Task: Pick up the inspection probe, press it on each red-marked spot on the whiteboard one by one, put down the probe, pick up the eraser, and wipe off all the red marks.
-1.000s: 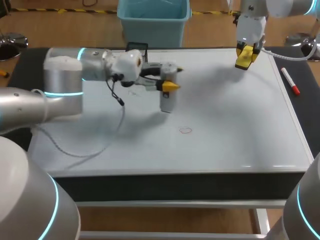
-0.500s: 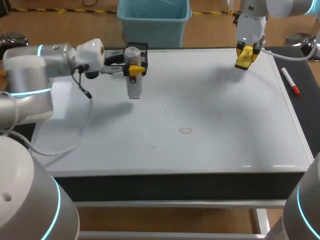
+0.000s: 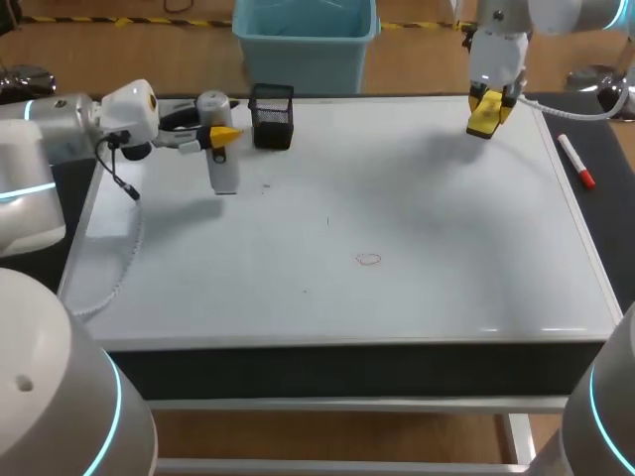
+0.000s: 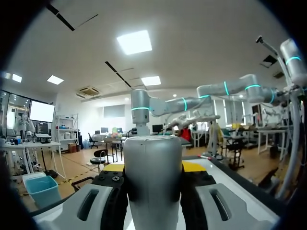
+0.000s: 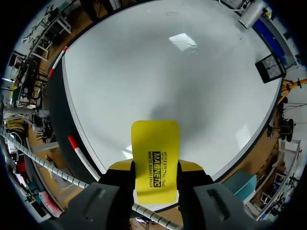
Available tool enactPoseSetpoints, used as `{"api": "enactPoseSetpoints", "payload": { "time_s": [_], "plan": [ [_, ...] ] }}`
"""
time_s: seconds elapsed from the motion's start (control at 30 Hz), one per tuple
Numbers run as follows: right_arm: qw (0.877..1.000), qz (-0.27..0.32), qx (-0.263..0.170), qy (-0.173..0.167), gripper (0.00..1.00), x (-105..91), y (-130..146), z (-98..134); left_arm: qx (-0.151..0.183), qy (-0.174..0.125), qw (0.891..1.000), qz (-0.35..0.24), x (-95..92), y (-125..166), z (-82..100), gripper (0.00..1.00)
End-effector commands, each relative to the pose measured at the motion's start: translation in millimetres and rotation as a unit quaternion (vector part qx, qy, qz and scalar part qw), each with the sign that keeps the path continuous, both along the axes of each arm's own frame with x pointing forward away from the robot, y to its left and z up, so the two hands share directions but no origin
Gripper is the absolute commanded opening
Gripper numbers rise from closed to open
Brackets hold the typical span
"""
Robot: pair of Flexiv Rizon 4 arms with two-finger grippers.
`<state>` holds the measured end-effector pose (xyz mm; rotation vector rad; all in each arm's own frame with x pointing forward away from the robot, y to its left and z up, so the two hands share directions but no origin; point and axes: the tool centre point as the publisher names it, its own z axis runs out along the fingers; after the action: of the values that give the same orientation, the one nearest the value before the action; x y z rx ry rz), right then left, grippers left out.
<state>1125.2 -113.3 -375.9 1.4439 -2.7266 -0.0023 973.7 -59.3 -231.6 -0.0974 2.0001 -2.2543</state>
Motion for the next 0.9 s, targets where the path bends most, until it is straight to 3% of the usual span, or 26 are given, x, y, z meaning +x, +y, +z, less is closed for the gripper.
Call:
{"api": "enactPoseSetpoints", "payload": {
  "time_s": [0.03,0.17,0.23,0.43,0.57,0.9],
  "plan": [
    [1.0,0.001,-0.001,0.001,0.0,1.3,-0.7,1.1,0.001,0.0,1.0,0.001,-1.3,0.4,2.2,0.0],
    [1.0,0.001,-0.001,0.001,0.0,1.3,-0.7,1.1,0.001,0.0,1.0,0.001,-1.3,0.4,2.2,0.0],
    [1.0,0.019,-0.002,-0.013,0.0,-8.9,13.6,6.7,0.001,0.0,1.0,0.001,-1.3,0.4,2.2,0.0],
    [0.996,0.076,-0.023,-0.028,0.0,-52.7,65.4,20.6,0.001,0.0,1.0,0.001,-1.3,0.4,2.2,0.0],
    [0.994,0.102,-0.013,-0.035,0.0,-85.7,96.0,21.9,0.001,0.0,1.0,0.001,-1.3,0.4,2.2,0.0],
    [0.987,0.16,0.011,-0.021,0.0,-173.8,165.3,6.9,0.001,0.0,1.0,0.001,-1.3,0.4,2.2,0.0]
  ]
}}
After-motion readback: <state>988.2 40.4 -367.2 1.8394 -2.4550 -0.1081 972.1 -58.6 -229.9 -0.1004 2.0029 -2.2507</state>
